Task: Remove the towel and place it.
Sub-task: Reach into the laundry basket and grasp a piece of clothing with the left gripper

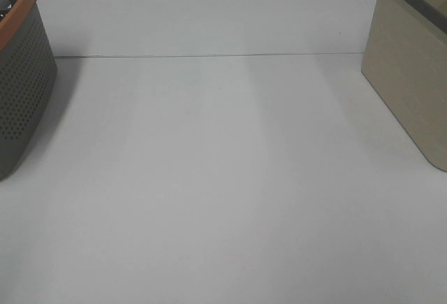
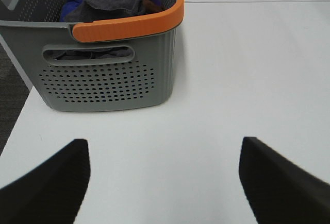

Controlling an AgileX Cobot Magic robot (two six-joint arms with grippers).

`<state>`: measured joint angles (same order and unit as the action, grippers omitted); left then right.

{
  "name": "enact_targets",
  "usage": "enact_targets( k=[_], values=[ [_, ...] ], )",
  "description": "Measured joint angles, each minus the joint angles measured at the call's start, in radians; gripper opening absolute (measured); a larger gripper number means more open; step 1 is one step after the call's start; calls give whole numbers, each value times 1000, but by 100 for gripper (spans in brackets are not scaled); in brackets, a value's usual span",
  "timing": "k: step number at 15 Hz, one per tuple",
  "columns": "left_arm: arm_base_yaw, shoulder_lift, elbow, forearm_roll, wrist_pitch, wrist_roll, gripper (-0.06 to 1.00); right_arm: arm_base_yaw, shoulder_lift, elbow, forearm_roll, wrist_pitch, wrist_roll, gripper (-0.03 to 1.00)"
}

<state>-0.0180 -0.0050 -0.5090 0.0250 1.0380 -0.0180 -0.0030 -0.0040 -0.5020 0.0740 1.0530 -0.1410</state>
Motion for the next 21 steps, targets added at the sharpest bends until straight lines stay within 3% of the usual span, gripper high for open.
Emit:
enact_targets(
  k=[18,21],
  values=[
    [0,0,0,0,0,1,74,0,0,0,0,0,0,68],
    [0,33,-67,25,0,1,74,0,0,0,0,0,1,68]
  ],
)
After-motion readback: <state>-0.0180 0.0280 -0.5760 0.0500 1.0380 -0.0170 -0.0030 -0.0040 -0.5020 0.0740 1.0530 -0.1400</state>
